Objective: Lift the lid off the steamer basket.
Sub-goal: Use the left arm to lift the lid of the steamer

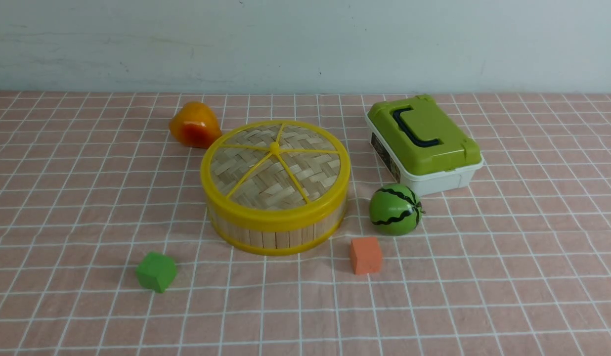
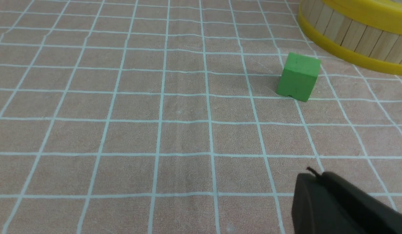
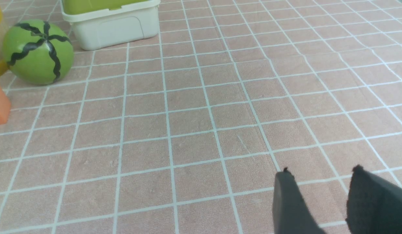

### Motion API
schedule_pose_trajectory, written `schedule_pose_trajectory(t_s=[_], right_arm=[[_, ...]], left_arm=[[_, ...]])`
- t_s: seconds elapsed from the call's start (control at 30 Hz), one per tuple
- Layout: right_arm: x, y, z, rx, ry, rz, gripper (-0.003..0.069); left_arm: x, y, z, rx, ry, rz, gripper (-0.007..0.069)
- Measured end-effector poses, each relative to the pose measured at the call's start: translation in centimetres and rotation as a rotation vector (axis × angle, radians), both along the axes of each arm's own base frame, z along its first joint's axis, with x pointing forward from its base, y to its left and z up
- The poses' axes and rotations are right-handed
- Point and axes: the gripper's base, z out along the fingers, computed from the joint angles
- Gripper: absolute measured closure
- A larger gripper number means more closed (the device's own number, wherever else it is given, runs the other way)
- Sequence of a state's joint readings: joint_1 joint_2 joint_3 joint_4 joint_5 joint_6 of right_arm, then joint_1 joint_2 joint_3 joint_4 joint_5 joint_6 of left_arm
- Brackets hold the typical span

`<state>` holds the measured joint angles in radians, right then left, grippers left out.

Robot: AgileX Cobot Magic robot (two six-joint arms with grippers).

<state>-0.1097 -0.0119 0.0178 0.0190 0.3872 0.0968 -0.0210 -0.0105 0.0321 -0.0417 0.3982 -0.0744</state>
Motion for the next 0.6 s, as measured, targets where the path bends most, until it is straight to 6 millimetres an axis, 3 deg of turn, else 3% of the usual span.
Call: schedule_pose_trajectory(t_s=[0.6], right_arm=[[0.00,0.00,0.00,0.000,0.000,0.000,0.0418]], left_arm=[[0.00,0.00,0.00,0.001,0.000,0.000,0.0604]])
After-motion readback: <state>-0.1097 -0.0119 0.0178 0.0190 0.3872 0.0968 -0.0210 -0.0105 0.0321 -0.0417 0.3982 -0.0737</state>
